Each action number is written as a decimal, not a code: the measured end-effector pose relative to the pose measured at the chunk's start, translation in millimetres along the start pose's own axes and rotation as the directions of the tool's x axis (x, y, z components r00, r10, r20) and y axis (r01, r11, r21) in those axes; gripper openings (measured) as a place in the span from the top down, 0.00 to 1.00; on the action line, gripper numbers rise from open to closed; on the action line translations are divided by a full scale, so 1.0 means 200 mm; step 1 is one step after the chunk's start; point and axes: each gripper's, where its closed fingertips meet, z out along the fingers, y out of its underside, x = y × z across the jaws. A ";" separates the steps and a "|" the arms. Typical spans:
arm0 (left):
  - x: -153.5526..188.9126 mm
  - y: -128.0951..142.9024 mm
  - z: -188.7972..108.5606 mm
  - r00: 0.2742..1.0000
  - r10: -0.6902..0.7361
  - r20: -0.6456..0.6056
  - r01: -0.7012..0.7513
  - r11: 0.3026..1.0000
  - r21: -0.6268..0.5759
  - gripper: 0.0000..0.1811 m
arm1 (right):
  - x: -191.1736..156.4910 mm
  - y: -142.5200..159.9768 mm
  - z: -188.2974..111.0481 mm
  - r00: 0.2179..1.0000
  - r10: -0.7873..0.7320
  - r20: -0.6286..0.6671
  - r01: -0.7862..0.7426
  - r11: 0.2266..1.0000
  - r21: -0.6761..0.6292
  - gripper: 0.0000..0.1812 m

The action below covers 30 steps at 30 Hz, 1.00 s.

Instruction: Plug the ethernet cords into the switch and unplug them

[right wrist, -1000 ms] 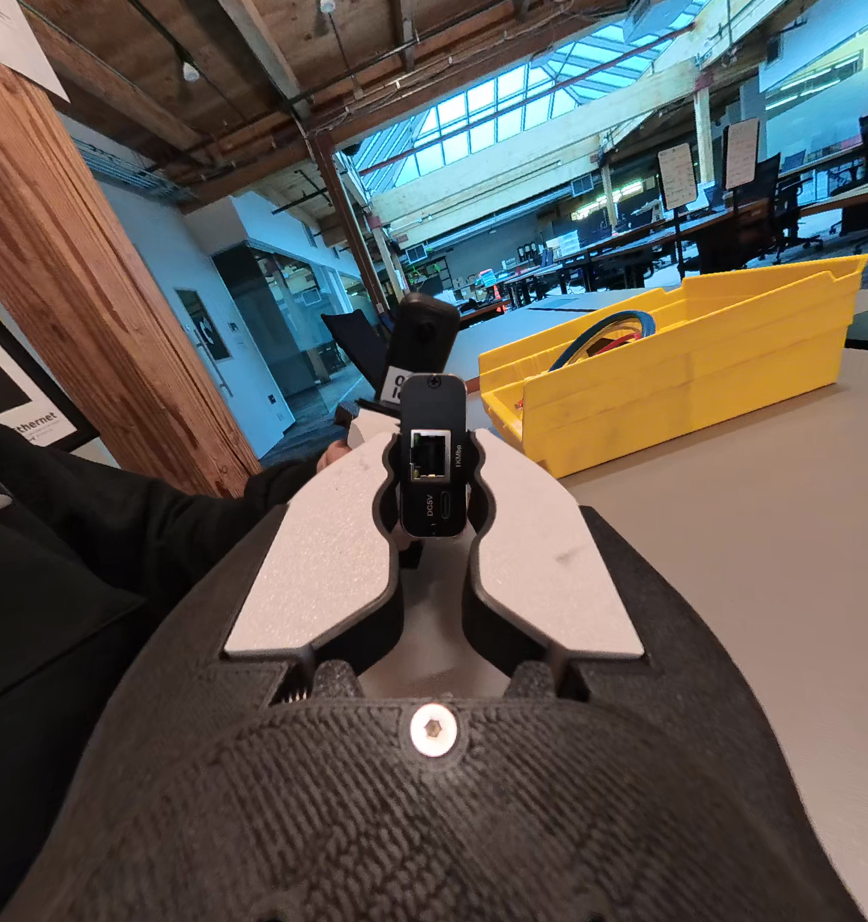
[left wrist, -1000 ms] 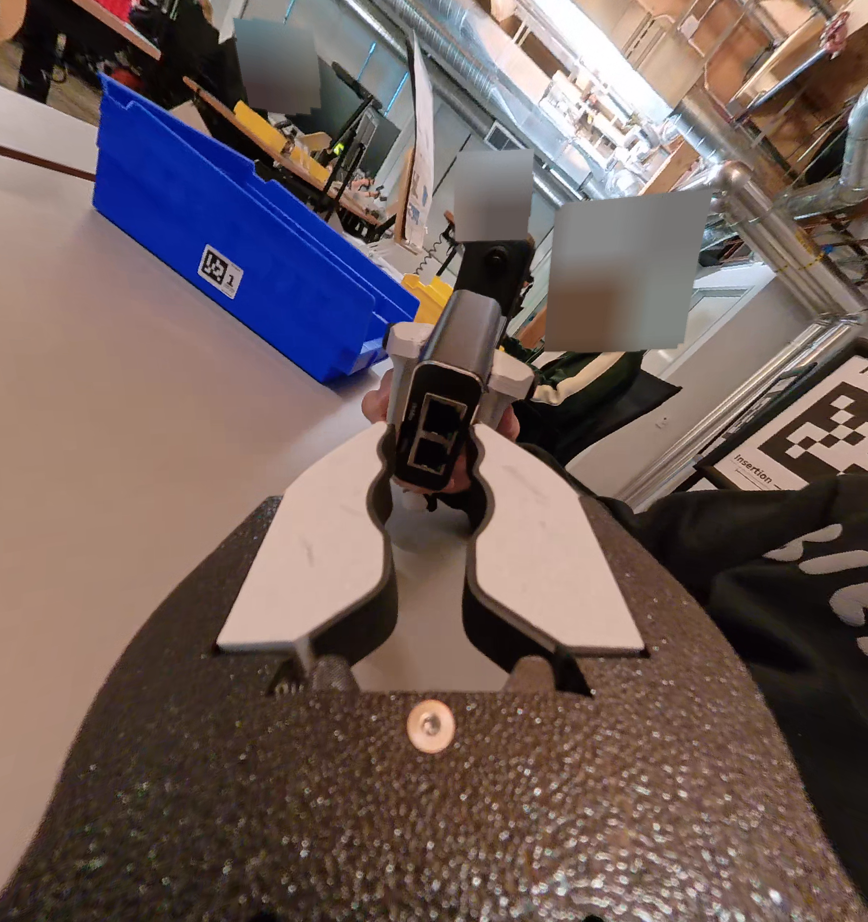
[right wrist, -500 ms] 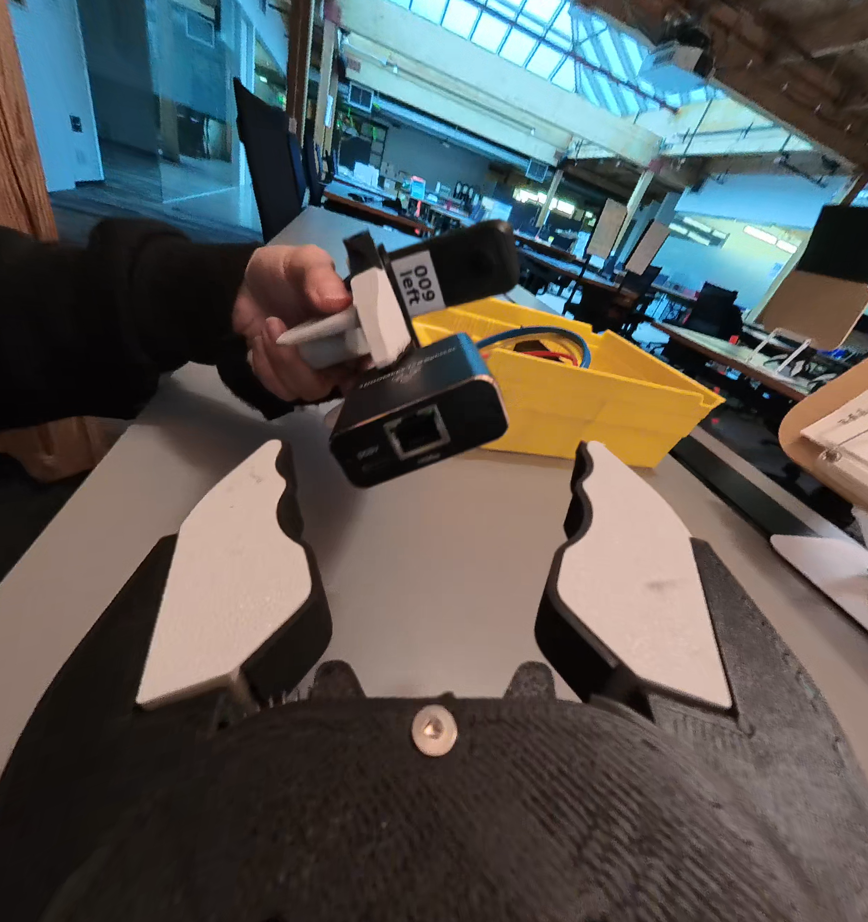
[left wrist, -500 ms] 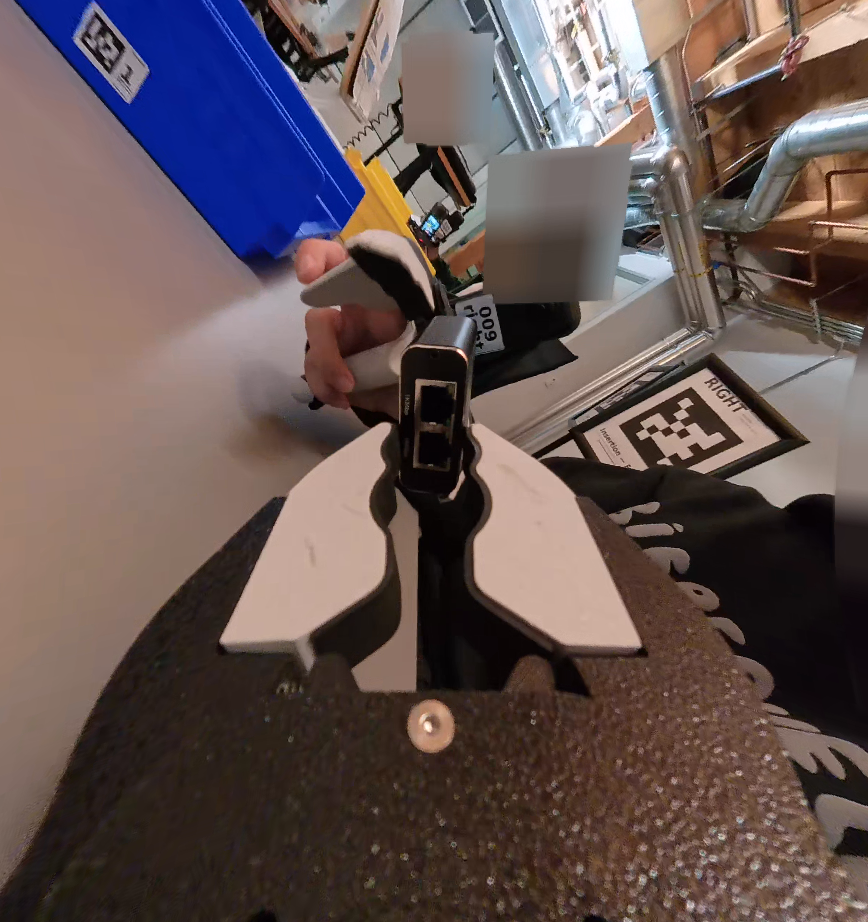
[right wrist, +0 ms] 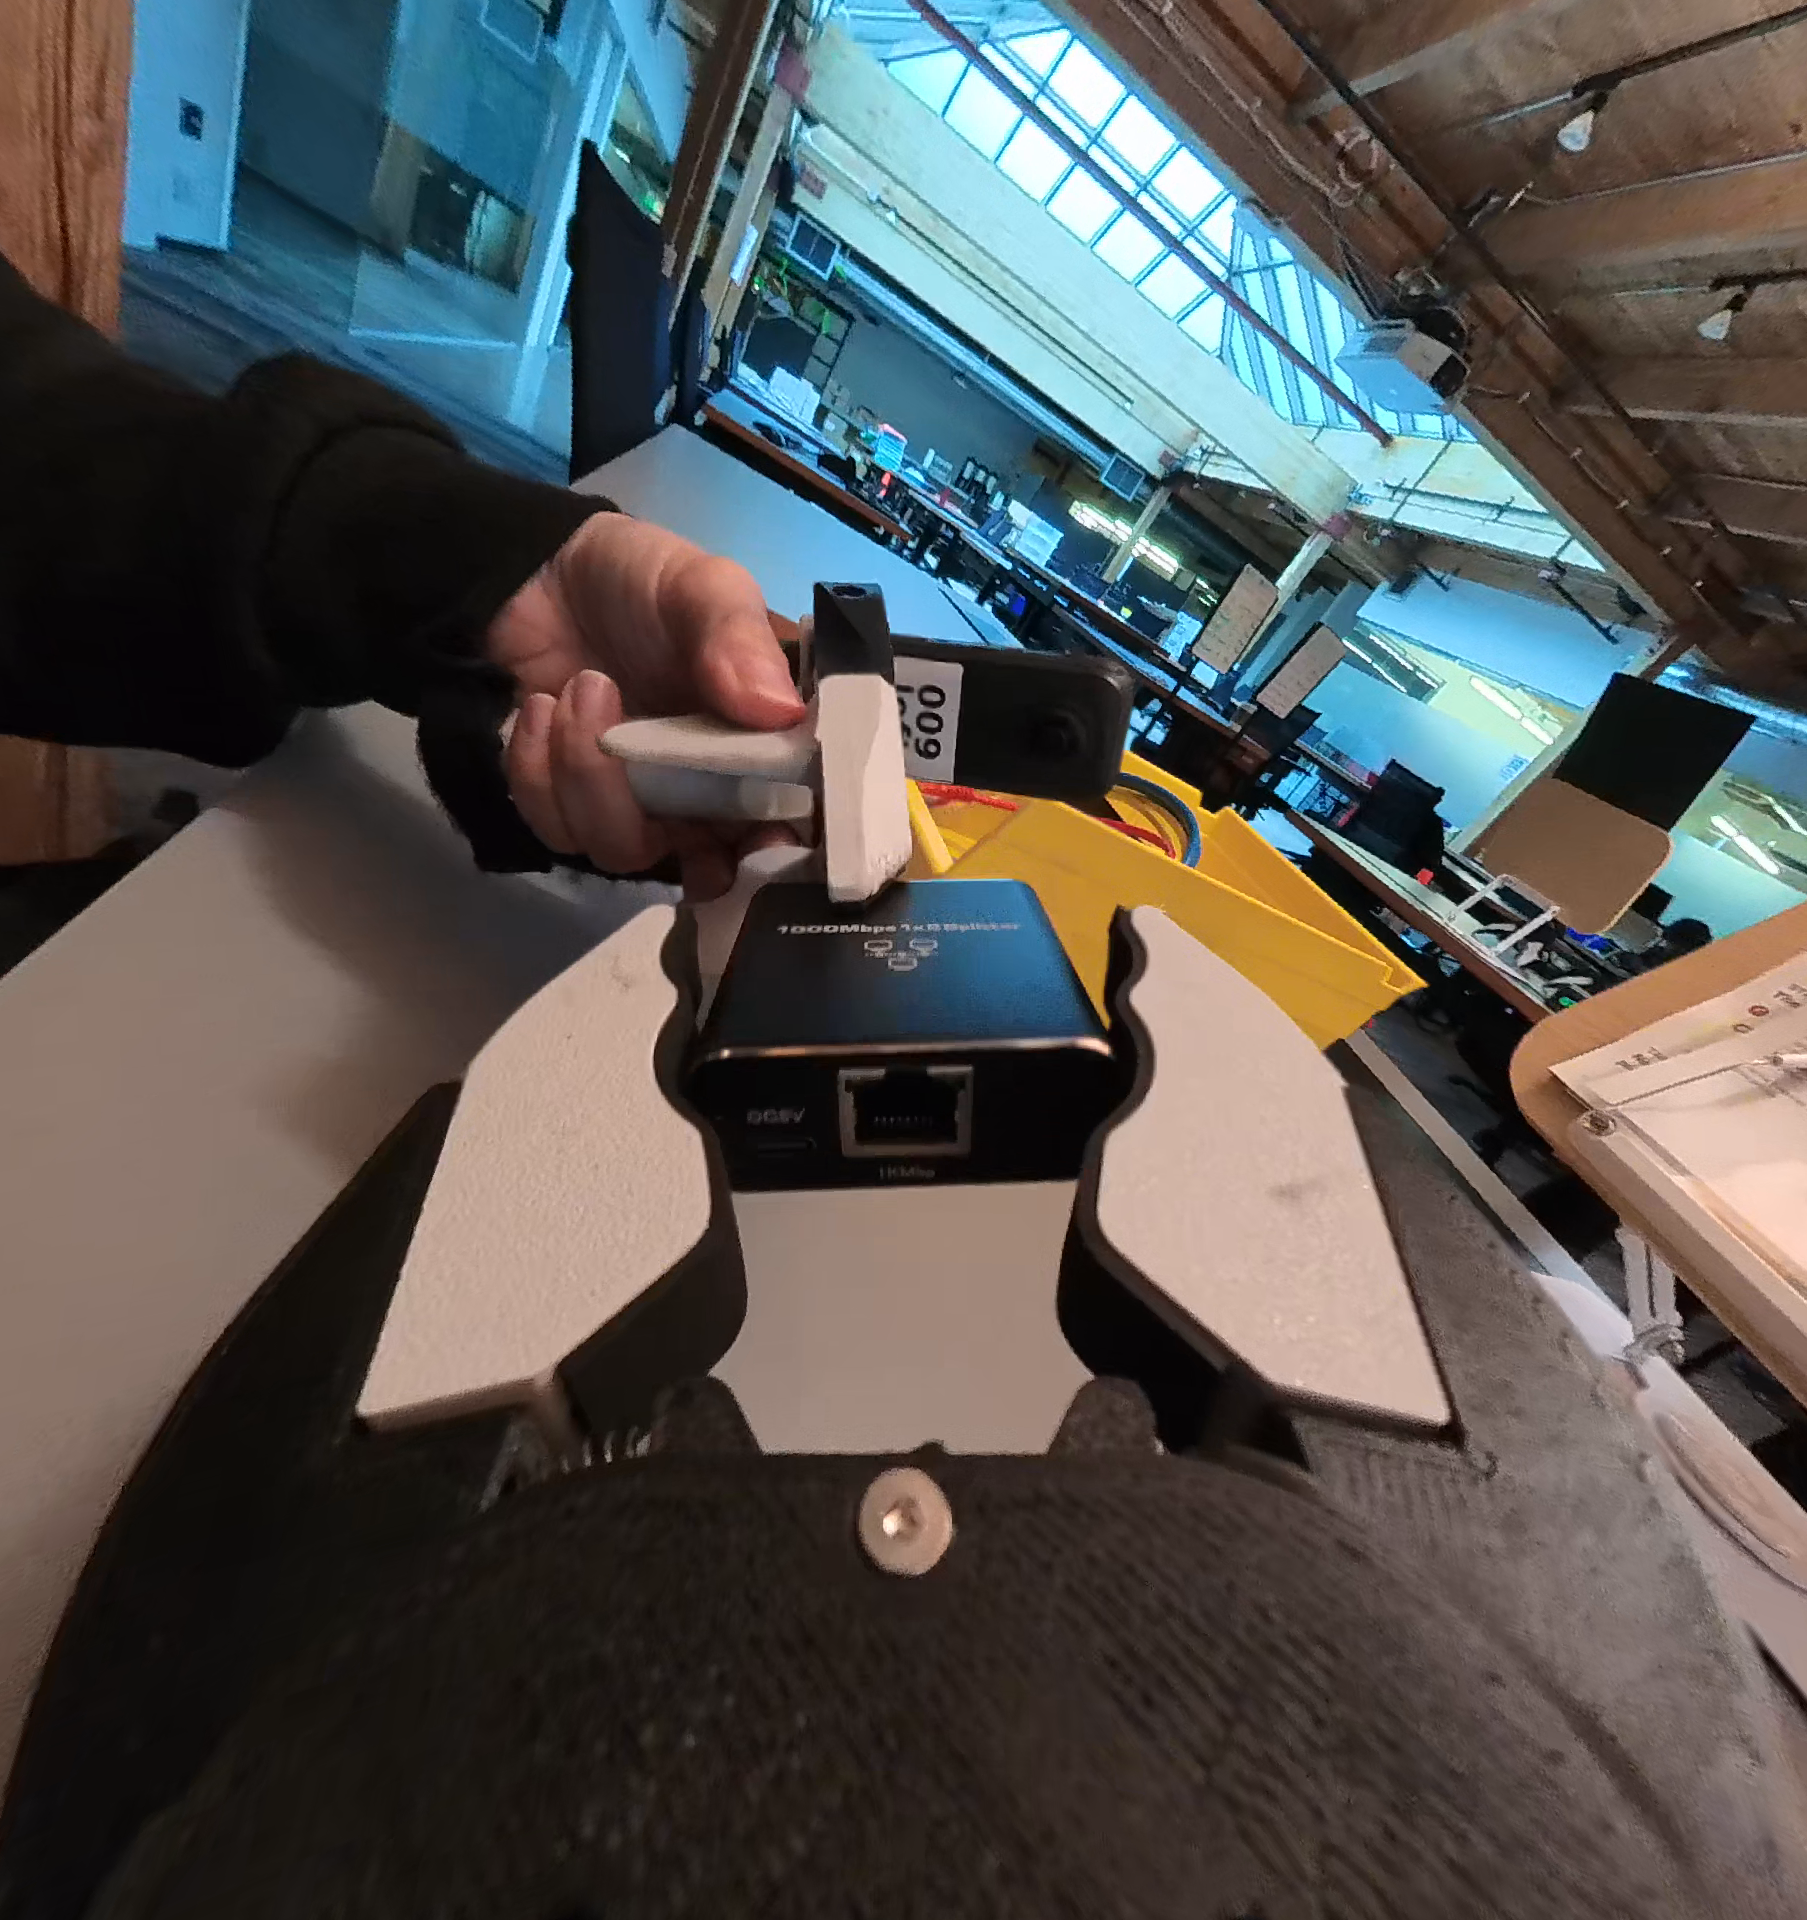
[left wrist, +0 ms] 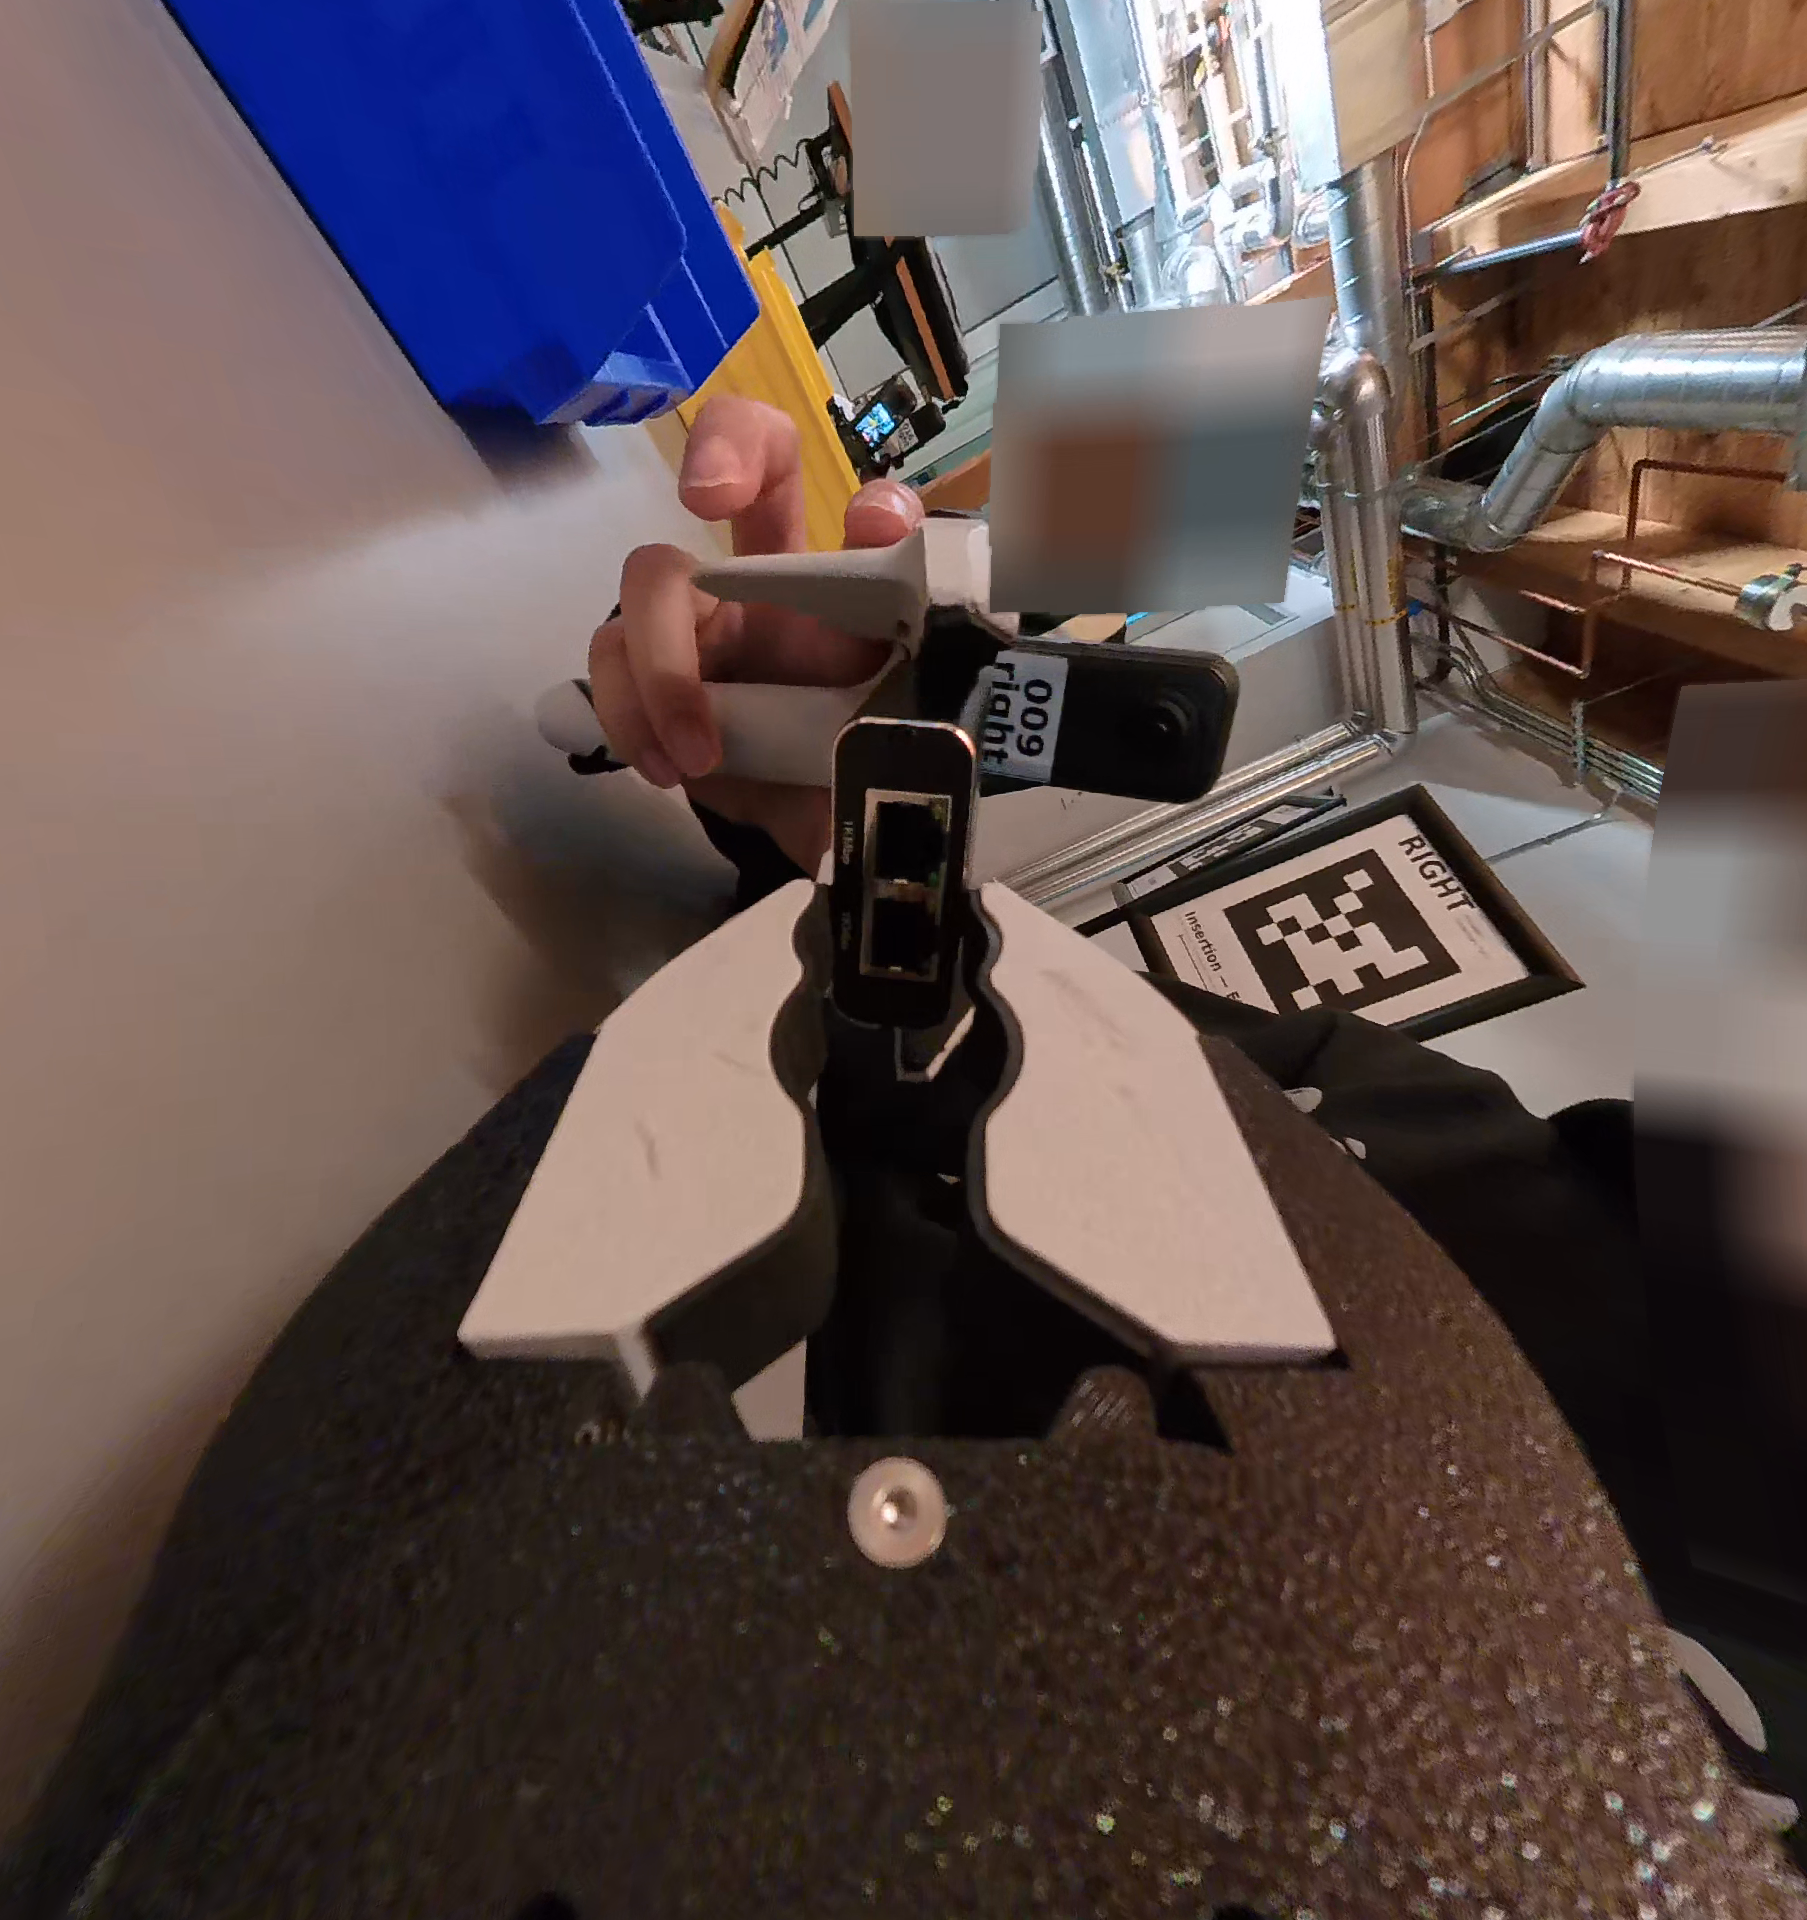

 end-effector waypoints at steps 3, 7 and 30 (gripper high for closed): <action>-0.03 -0.01 0.01 0.999 0.005 0.044 -0.005 1.000 0.012 0.87 | 0.01 0.05 0.01 0.999 -0.038 -0.013 0.038 0.998 -0.053 0.58; -0.01 -0.03 0.00 0.996 0.032 0.080 -0.035 0.998 0.043 0.87 | 0.03 0.07 0.01 0.999 0.036 -0.011 -0.037 0.994 -0.103 0.58; 0.05 -0.06 0.02 0.999 0.052 0.015 -0.053 0.995 0.080 0.86 | 0.04 -0.02 -0.01 0.929 0.369 0.024 -0.369 0.927 0.062 0.58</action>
